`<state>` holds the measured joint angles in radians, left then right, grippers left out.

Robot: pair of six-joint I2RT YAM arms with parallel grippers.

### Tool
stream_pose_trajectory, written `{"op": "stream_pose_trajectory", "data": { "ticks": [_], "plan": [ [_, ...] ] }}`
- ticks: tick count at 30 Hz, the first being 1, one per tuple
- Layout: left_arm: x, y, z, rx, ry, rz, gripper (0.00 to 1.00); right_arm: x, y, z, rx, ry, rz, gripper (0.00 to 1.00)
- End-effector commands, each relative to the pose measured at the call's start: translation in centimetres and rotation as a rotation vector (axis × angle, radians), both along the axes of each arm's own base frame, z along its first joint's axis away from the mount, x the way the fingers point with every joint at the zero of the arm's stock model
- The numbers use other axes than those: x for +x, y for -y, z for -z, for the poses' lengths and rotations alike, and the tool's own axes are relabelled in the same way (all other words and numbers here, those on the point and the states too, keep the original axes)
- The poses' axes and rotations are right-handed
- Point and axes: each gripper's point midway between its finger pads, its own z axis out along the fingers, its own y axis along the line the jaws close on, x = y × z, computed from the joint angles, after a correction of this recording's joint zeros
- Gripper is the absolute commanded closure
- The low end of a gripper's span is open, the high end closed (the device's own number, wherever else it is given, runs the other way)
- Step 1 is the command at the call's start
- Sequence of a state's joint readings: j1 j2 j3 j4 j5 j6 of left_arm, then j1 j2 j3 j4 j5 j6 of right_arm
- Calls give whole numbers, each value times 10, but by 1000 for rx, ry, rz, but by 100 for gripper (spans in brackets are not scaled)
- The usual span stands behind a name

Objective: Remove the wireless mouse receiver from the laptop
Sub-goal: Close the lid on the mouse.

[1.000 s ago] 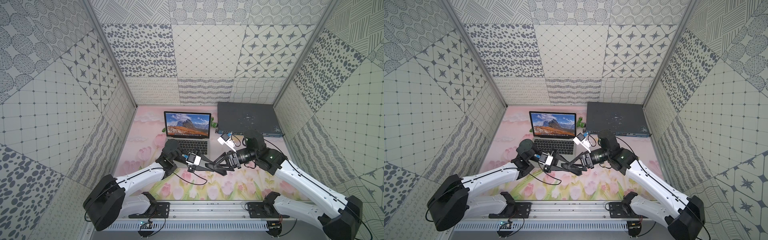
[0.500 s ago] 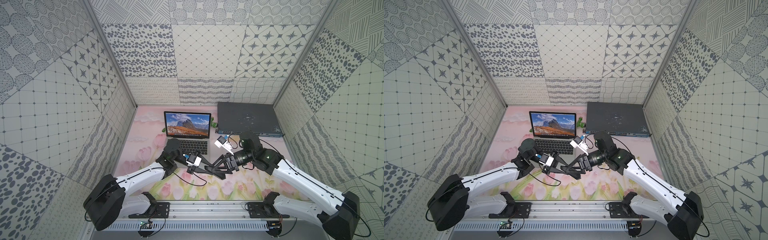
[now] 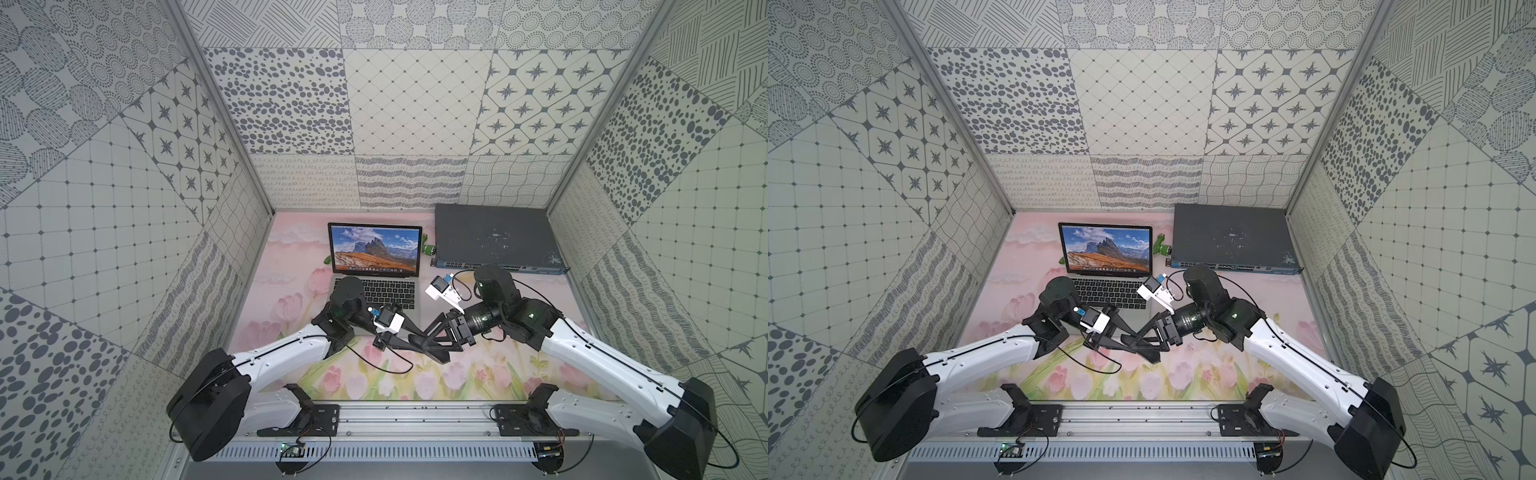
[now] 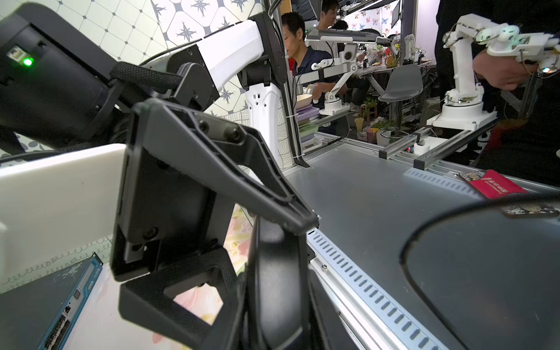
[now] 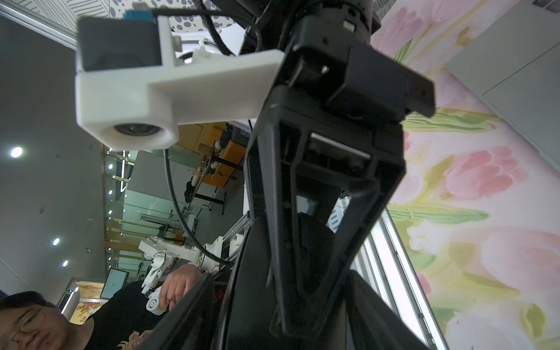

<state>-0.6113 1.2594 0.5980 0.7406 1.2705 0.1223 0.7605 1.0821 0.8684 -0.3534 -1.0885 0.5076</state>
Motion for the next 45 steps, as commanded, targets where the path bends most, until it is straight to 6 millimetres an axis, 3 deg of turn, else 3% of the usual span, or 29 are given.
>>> {"op": "stream_pose_trajectory", "data": {
  "ticks": [1, 12, 16, 22, 34, 45],
  "plan": [
    [42, 9, -28, -124, 197, -251, 78, -44, 8, 23, -83, -181, -148, 29],
    [43, 8, -28, -124, 199, -266, 78, -46, 5, 24, -85, -196, -176, 43],
    [45, 8, -27, -123, 200, -279, 77, -45, 4, 25, -89, -200, -174, 56],
    [49, 7, -19, -110, 187, -317, 74, -40, 1, 24, -91, -189, -162, 66],
    [66, 5, 1, -102, 161, -421, 58, -30, -4, 32, -118, -169, -119, 73],
    [82, 2, 16, -107, 115, -471, 58, -21, -4, 35, -126, -174, -87, 77]
  ]
}}
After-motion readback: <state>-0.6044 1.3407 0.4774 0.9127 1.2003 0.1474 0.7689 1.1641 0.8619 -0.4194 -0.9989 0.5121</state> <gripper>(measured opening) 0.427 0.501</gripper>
